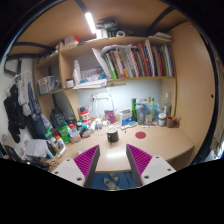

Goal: Pour water

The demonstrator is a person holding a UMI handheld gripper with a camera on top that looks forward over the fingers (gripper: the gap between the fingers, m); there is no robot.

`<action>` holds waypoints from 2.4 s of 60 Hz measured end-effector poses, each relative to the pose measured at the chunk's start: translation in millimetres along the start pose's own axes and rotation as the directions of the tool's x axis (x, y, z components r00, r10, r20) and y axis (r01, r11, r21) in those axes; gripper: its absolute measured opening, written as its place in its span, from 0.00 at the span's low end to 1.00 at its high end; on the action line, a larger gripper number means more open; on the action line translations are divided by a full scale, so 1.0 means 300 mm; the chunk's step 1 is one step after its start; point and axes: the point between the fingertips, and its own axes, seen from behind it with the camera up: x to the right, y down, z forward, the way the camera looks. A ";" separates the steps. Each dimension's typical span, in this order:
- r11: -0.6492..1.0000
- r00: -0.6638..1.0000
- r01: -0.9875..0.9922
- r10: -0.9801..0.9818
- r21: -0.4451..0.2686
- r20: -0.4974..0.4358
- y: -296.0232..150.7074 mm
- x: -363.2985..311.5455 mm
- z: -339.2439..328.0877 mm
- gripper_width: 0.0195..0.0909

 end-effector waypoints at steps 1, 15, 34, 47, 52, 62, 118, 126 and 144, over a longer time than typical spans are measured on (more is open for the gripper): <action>1.000 1.000 0.001 -0.001 0.002 -0.001 -0.002 0.000 0.000 0.54; 0.999 0.999 0.043 -0.043 0.023 -0.031 -0.003 -0.040 -0.049 0.56; 0.993 0.994 0.100 -0.103 0.063 0.033 0.022 -0.140 0.003 0.56; 0.981 0.967 0.182 -0.191 0.067 0.171 0.178 -0.303 0.246 0.61; 0.981 0.962 0.182 -0.191 0.065 0.197 0.234 -0.379 0.395 0.61; 0.983 0.947 0.163 -0.179 0.082 0.265 0.333 -0.590 0.729 0.62; 0.997 0.911 0.034 -0.001 -0.074 0.413 0.410 -0.878 1.447 0.25; 0.935 0.845 -0.278 0.347 -0.219 0.408 0.223 -0.810 1.460 0.25; 0.163 0.105 -0.804 0.986 -0.571 0.133 0.028 -0.670 1.525 0.24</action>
